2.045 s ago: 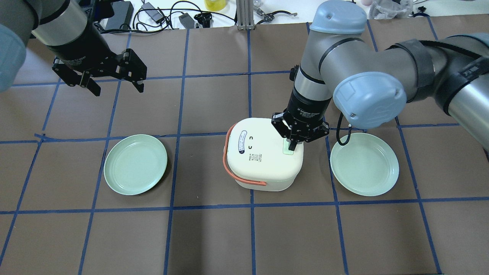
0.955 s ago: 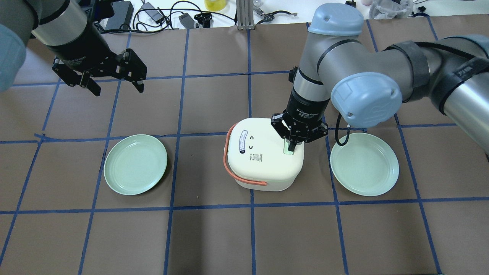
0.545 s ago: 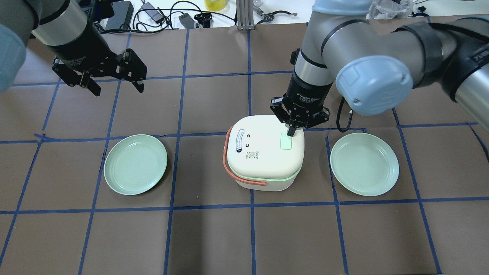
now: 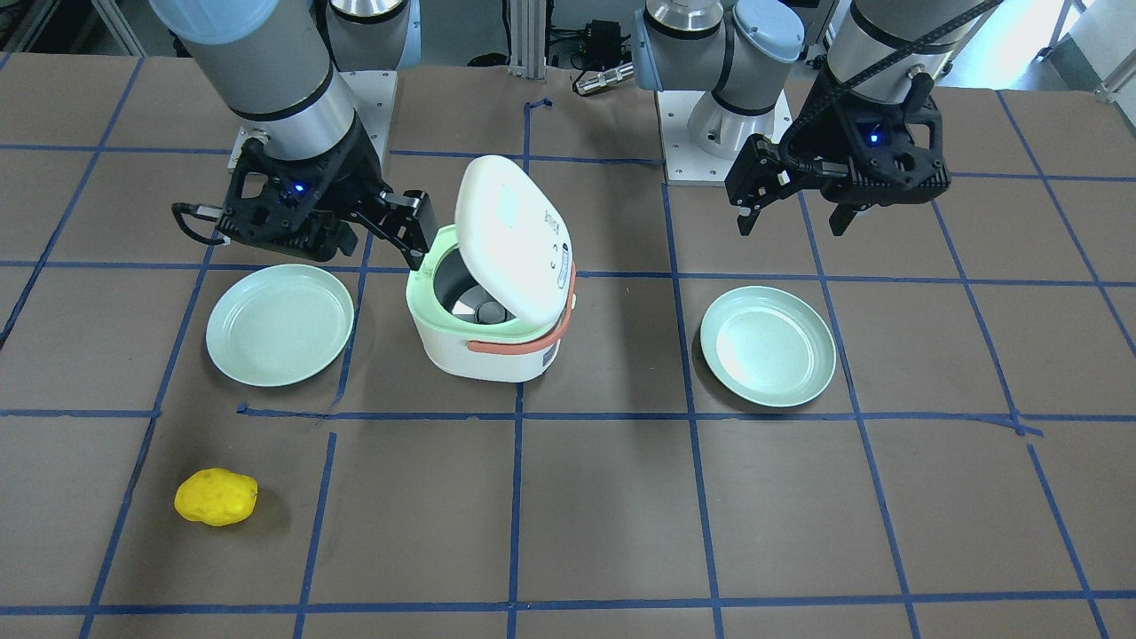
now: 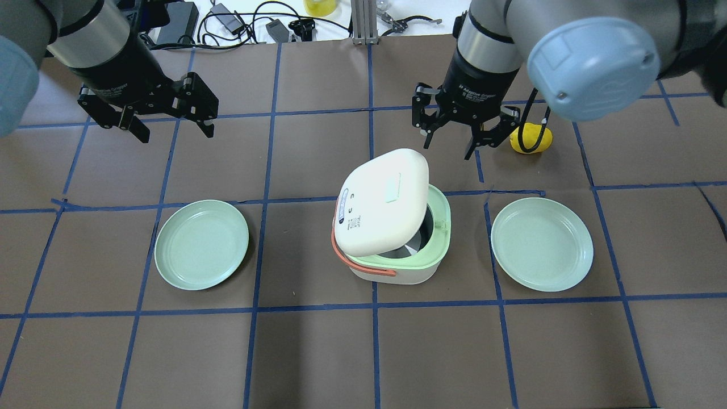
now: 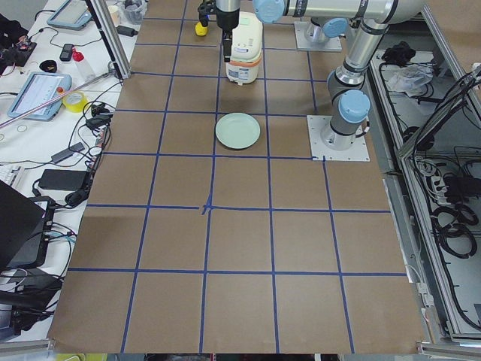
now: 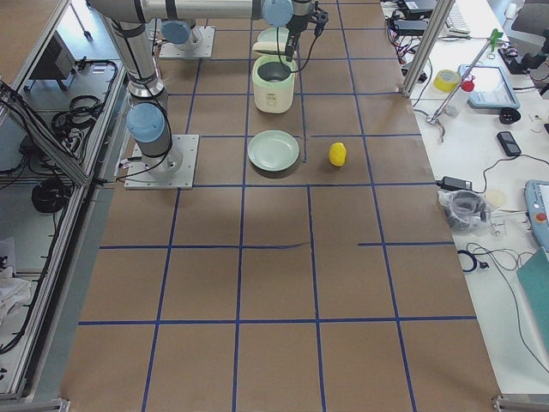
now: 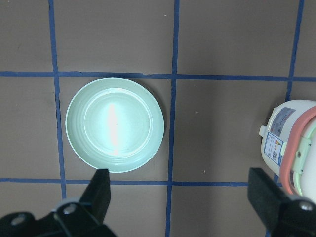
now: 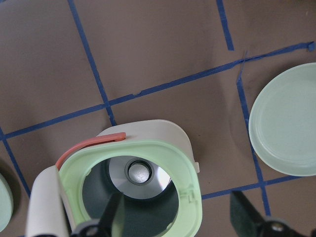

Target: Press rice cooker button

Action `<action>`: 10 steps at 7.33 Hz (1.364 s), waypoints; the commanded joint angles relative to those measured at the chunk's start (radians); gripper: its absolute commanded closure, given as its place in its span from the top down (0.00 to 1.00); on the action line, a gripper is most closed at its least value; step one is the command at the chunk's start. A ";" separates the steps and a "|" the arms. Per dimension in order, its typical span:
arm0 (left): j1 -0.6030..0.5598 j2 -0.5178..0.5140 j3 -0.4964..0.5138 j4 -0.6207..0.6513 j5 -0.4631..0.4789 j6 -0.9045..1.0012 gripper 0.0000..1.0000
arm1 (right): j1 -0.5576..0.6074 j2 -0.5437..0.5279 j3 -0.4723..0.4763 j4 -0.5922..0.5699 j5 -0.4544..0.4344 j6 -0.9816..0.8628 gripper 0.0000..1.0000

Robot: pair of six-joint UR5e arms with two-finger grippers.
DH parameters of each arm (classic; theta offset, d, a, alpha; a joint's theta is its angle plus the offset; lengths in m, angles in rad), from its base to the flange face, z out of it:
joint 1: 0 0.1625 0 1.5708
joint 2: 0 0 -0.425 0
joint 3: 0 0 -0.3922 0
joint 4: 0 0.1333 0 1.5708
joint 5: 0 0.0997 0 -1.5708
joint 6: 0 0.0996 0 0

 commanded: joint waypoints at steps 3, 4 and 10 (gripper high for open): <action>0.000 0.000 0.000 0.000 0.000 0.001 1.00 | -0.087 -0.017 -0.057 0.094 -0.097 -0.205 1.00; 0.000 0.000 0.000 0.000 0.000 0.001 1.00 | -0.101 -0.017 -0.054 0.097 -0.106 -0.207 1.00; 0.000 0.000 0.000 0.000 0.000 0.000 1.00 | -0.107 -0.025 -0.056 0.145 -0.112 -0.209 1.00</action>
